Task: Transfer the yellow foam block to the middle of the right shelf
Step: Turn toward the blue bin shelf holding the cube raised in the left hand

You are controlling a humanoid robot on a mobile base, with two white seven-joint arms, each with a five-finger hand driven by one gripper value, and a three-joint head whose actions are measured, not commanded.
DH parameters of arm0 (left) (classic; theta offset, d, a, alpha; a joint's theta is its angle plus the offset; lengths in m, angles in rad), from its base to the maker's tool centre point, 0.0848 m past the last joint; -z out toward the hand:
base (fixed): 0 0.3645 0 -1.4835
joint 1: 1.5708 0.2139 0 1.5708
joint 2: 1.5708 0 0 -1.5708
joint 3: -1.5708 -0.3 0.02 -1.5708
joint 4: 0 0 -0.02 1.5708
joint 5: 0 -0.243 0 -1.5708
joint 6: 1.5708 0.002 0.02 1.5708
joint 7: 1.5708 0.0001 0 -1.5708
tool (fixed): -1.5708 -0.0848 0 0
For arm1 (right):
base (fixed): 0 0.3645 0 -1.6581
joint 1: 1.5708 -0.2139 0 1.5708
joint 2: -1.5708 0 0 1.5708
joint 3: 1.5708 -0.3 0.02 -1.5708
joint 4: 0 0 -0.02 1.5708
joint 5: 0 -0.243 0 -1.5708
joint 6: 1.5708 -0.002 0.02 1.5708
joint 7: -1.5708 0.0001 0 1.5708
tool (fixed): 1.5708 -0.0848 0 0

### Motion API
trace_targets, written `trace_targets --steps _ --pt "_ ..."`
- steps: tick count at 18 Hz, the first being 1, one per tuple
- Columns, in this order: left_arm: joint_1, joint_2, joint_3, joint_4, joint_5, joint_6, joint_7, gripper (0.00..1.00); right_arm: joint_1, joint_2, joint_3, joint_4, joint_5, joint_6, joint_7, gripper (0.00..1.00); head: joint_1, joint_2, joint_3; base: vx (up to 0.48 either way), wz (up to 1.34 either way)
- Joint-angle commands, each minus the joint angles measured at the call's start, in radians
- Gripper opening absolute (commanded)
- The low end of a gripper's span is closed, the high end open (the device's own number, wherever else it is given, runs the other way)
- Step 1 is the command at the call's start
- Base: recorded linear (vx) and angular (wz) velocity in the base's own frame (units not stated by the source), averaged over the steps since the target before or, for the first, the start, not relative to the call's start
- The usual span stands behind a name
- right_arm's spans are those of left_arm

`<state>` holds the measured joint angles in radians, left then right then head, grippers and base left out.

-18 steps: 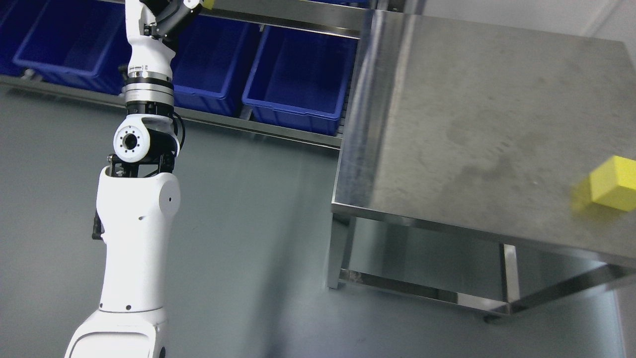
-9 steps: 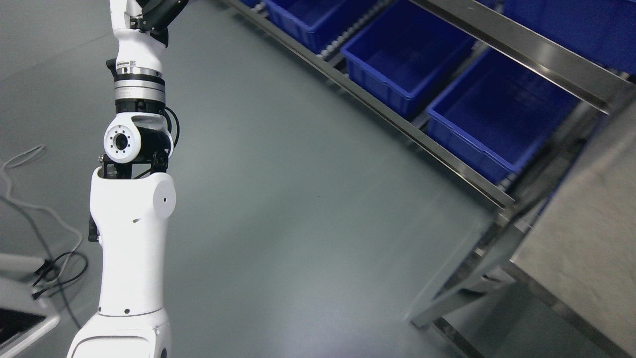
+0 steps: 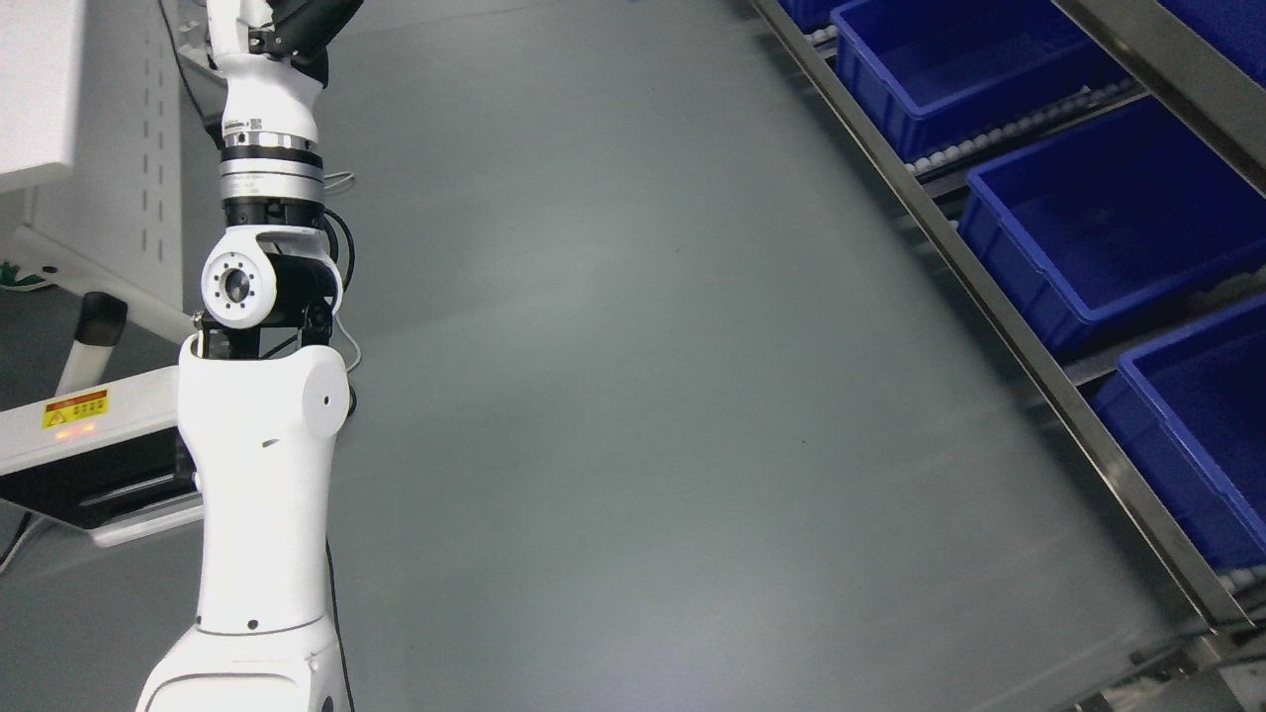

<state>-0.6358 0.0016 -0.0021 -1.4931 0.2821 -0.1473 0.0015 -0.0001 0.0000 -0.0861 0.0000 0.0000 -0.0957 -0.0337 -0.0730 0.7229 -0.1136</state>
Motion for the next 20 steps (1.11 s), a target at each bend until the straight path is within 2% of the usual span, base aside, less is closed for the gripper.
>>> trace_targets --steps 1,9,20 --pt "0.005 0.016 0.027 -0.033 0.0 0.0 0.0 0.48 0.002 -0.017 -0.001 -0.017 0.003 0.001 0.0 1.0 0.0 0.0 0.0 0.128 0.48" --pt "0.024 0.016 0.034 -0.073 0.0 0.008 0.0 0.48 0.002 -0.017 0.0 -0.017 0.003 0.001 0.0 1.0 0.0 0.0 0.0 0.168 0.17" --pt "0.024 0.016 0.031 -0.081 0.0 0.008 0.0 0.48 0.002 -0.017 0.0 -0.017 0.003 0.001 0.0 1.0 0.0 0.0 0.0 0.372 -0.29"
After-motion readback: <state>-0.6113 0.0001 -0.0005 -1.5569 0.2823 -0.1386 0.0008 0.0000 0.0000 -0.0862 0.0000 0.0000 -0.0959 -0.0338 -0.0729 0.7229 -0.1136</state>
